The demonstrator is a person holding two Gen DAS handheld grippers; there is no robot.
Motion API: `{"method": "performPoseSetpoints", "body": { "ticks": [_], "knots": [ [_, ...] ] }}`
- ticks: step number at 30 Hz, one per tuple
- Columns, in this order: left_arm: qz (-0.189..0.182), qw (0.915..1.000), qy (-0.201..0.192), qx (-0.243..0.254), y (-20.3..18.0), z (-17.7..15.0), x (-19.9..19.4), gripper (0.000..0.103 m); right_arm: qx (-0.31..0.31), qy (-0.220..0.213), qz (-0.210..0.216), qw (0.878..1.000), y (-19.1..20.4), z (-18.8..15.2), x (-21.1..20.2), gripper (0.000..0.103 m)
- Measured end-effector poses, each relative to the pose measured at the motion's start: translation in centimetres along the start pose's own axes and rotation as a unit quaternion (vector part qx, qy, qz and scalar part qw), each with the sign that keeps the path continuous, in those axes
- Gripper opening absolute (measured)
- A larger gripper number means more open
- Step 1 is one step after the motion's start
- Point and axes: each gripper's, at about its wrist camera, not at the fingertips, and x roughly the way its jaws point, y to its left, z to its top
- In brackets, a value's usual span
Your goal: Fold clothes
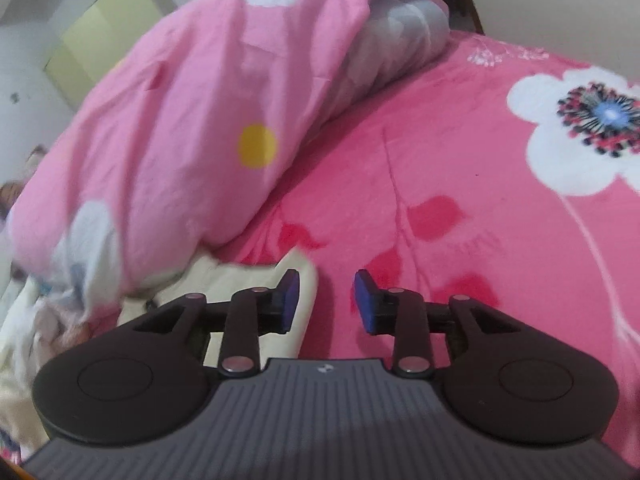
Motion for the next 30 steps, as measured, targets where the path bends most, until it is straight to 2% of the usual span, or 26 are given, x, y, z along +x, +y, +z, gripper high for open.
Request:
{"method": "performPoseSetpoints", "body": {
  "ticks": [3, 5, 6, 9, 12, 14, 15, 16, 19, 22, 23, 24, 25, 28, 30],
  "knots": [
    [0.004, 1.0, 0.006, -0.004, 0.1, -0.1, 0.0, 0.008, -0.028, 0.025, 0.007, 0.999, 1.5, -2.3, -2.6, 0.035],
    [0.008, 0.9999, 0.011, -0.006, 0.1, -0.2, 0.0, 0.008, -0.049, 0.041, 0.008, 0.998, 2.6, -3.8, -4.1, 0.043],
    [0.01, 0.9998, 0.013, -0.007, 0.1, -0.2, 0.1, 0.008, -0.063, 0.046, 0.002, 0.997, 3.1, -4.7, -4.2, 0.048],
    [0.016, 0.9997, 0.015, -0.012, 0.0, -0.2, 0.2, 0.008, -0.091, 0.062, -0.013, 0.994, 4.1, -6.6, -4.0, 0.049],
    [0.022, 0.9995, 0.017, -0.017, 0.0, -0.3, 0.2, 0.009, -0.131, 0.037, -0.018, 0.991, 5.4, -8.3, -5.3, 0.049],
    [0.026, 0.9994, 0.017, -0.016, -0.1, -0.4, 0.3, 0.009, -0.201, 0.009, -0.013, 0.98, 6.9, -10.1, -7.0, 0.049],
    [0.027, 0.9994, 0.018, -0.016, -0.1, -0.4, 0.4, 0.009, -0.247, 0.003, -0.016, 0.969, 7.8, -11.2, -7.6, 0.049],
    [0.027, 0.9993, 0.018, -0.017, -0.1, -0.4, 0.4, 0.009, -0.304, 0.004, -0.025, 0.952, 8.8, -12.6, -7.8, 0.049],
    [0.03, 0.9992, 0.019, -0.02, -0.1, -0.4, 0.5, 0.009, -0.46, 0.021, -0.074, 0.884, 11.2, -16.7, -6.9, 0.049],
    [0.033, 0.999, 0.018, -0.022, -0.2, -0.5, 0.5, 0.009, -0.538, 0.031, -0.107, 0.835, 12.0, -18.8, -5.0, 0.047],
    [0.034, 0.999, 0.018, -0.023, -0.2, -0.6, 0.6, 0.008, -0.549, 0.028, -0.113, 0.828, 12.0, -19.1, -4.7, 0.045],
    [0.035, 0.999, 0.018, -0.024, -0.2, -0.6, 0.6, 0.008, -0.544, 0.024, -0.114, 0.831, 12.1, -18.9, -4.6, 0.032],
    [0.036, 0.9989, 0.018, -0.024, -0.2, -0.6, 0.6, 0.008, -0.537, 0.02, -0.12, 0.835, 12.0, -18.6, -4.5, 0.013],
    [0.036, 0.999, 0.016, -0.023, -0.5, -0.4, 0.8, 0.008, -0.517, -0.005, -0.129, 0.846, 11.6, -18.0, -4.9, 0.012],
    [0.033, 0.9992, 0.015, -0.019, -0.9, 0.2, 1.3, 0.008, -0.511, -0.022, -0.141, 0.848, 11.5, -18.1, -5.3, 0.011]
  ]
}}
